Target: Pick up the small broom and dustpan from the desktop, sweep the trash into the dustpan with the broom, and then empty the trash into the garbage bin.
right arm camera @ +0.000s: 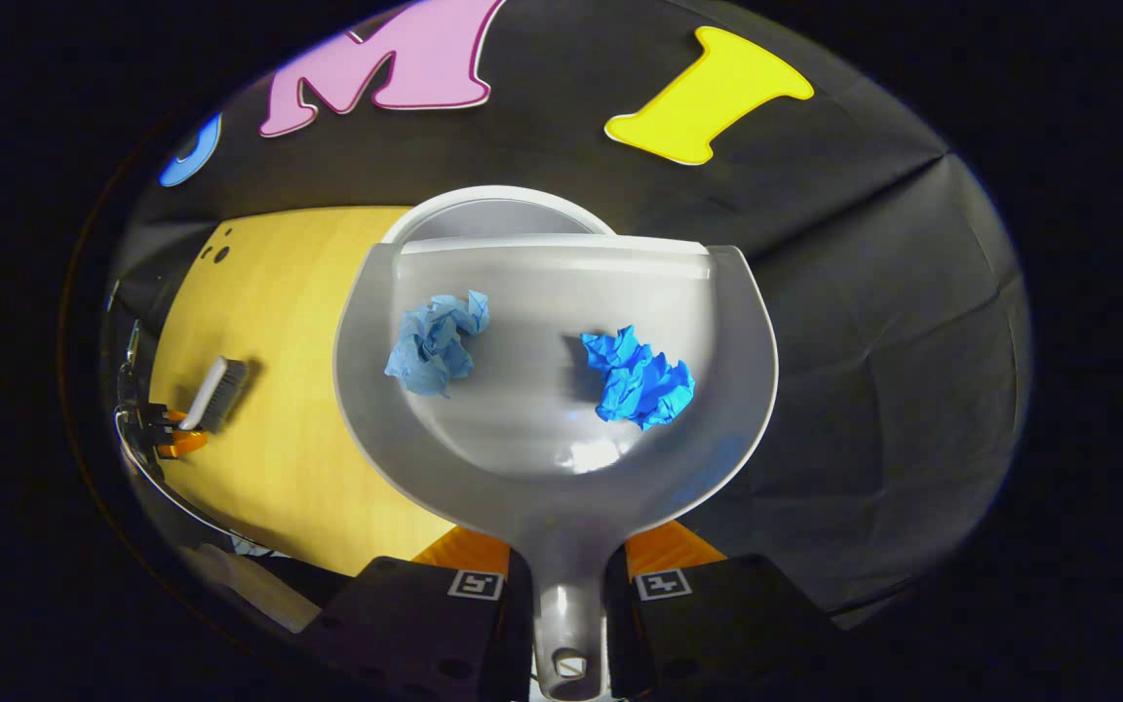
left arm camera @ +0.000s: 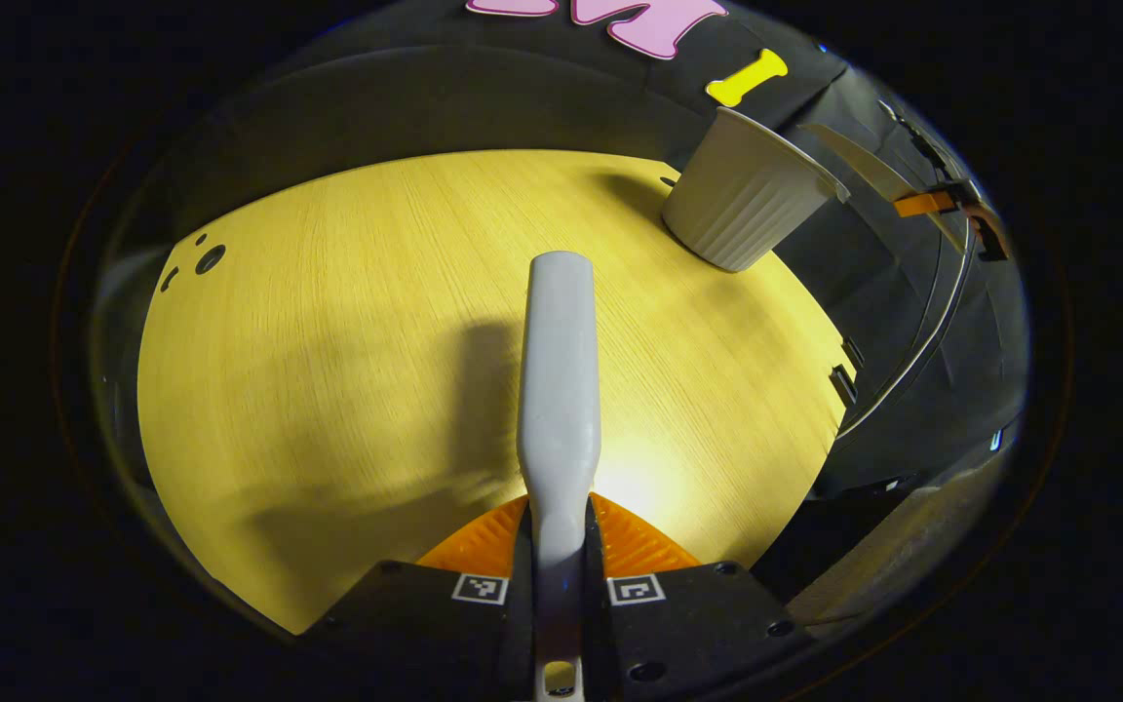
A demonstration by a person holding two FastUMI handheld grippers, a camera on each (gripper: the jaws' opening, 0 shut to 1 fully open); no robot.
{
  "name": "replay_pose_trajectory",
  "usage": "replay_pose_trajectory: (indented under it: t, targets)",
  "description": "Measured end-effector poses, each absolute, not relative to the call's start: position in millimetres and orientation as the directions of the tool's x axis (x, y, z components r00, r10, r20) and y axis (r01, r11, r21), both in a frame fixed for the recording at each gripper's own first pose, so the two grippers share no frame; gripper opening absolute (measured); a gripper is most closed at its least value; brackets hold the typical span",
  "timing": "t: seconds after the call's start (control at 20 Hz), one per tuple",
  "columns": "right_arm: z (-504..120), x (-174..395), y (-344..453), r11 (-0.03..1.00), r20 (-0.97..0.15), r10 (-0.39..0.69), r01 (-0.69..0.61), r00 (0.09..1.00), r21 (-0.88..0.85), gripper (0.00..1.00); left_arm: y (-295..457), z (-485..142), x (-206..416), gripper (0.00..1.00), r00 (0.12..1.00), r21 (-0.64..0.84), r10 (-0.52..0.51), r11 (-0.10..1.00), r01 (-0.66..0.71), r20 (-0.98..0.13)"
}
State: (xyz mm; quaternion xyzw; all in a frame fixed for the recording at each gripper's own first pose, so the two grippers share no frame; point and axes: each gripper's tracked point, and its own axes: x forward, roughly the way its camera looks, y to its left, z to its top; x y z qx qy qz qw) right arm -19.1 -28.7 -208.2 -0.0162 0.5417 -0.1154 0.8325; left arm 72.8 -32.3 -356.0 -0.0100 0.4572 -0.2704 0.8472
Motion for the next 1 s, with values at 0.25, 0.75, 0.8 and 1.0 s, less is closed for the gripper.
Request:
replay_pose_trajectory:
  t: [0.25,0.75,0.8,1.0]
  targets:
    - [-203.8,-24.8,-38.1,0.964,-0.915,-0.266,0.081,0.303,-0.254,0.34,-34.0,-359.6,73.4,0.23,0.436,-0.277,-0.474,0.853,0.442,-0.765]
    - [-173.5,-25.2,-118.5,0.901,-0.908,-0.368,-0.165,0.199,-0.402,0.34,-37.8,-363.7,70.0,0.23,0.434,-0.279,-0.461,0.864,0.42,-0.774]
    - [-171.3,-22.7,-117.1,0.888,-0.903,-0.38,-0.194,0.199,-0.417,0.34,-37.9,-363.4,70.1,0.23,0.433,-0.276,-0.459,0.864,0.421,-0.776]
    - [-163.4,-10.8,-124.7,0.835,-0.888,-0.42,-0.302,0.19,-0.46,0.34,-42.5,-364.3,69.4,0.23,0.43,-0.272,-0.46,0.861,0.429,-0.777]
